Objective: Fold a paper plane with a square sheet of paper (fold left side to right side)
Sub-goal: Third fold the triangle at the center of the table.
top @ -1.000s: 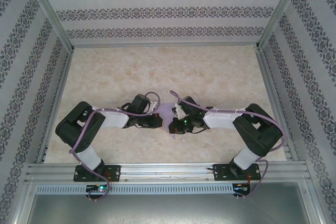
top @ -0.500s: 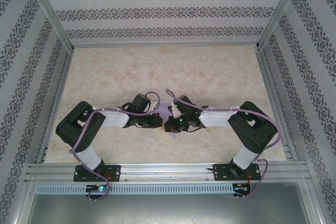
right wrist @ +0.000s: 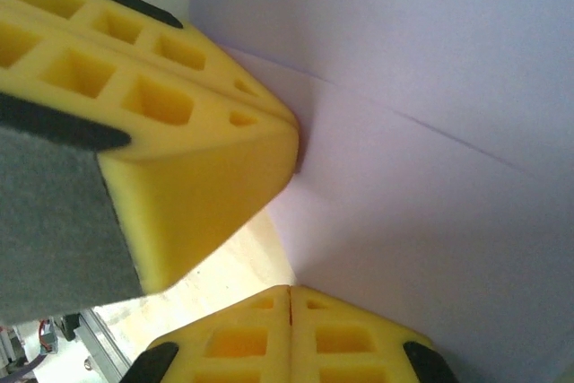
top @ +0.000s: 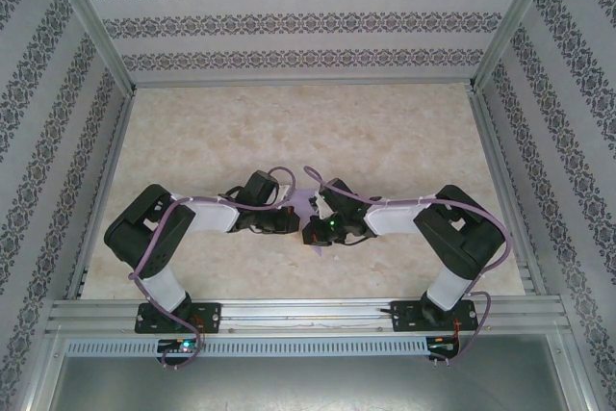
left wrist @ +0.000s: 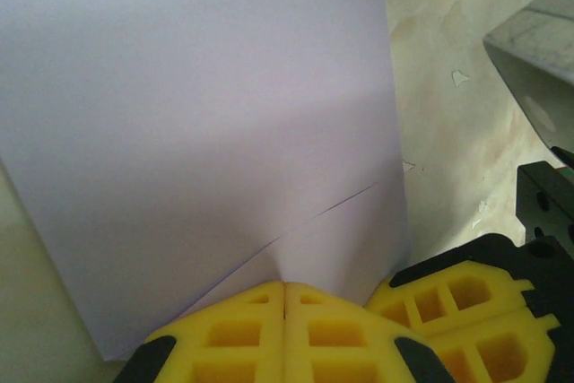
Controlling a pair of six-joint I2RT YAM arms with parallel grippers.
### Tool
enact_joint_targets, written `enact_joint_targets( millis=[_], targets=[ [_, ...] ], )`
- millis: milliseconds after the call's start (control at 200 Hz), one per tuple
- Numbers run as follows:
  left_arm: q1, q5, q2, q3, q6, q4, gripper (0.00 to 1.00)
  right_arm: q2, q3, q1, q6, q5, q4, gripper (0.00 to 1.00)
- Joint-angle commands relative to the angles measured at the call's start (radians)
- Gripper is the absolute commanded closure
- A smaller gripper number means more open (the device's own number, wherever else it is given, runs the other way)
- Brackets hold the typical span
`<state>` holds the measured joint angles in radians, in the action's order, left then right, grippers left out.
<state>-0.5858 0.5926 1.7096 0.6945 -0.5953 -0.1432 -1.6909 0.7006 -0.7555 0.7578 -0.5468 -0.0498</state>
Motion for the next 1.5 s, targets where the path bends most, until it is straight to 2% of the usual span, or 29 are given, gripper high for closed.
enact_joint_targets(
  millis=[0, 400, 715, 994, 1269, 1494],
  targets=[
    [-0.011, -0.158, 0.067, -0.012, 0.004, 0.099, 1.00, 0.023, -0.049, -0.005, 0.017, 0.022, 0.076, 1.00],
    [-0.011, -0.172, 0.065, -0.001, 0.009, 0.127, 1.00, 0.104, -0.133, -0.001, 0.051, 0.031, 0.109, 1.00],
    [-0.010, -0.172, 0.074, 0.000, -0.041, 0.112, 1.00, 0.173, -0.183, 0.023, 0.044, 0.023, 0.155, 1.00],
    [-0.012, -0.174, 0.089, -0.005, -0.149, 0.080, 1.00, 0.335, -0.174, 0.111, -0.037, 0.005, 0.207, 1.00],
    [-0.011, -0.148, 0.074, -0.007, -0.220, -0.001, 1.00, 0.438, -0.163, 0.248, -0.169, 0.051, 0.194, 0.78],
    [-0.010, -0.100, 0.027, 0.018, -0.221, -0.157, 0.81, 0.392, -0.094, 0.269, -0.323, 0.082, 0.162, 0.64]
  ],
)
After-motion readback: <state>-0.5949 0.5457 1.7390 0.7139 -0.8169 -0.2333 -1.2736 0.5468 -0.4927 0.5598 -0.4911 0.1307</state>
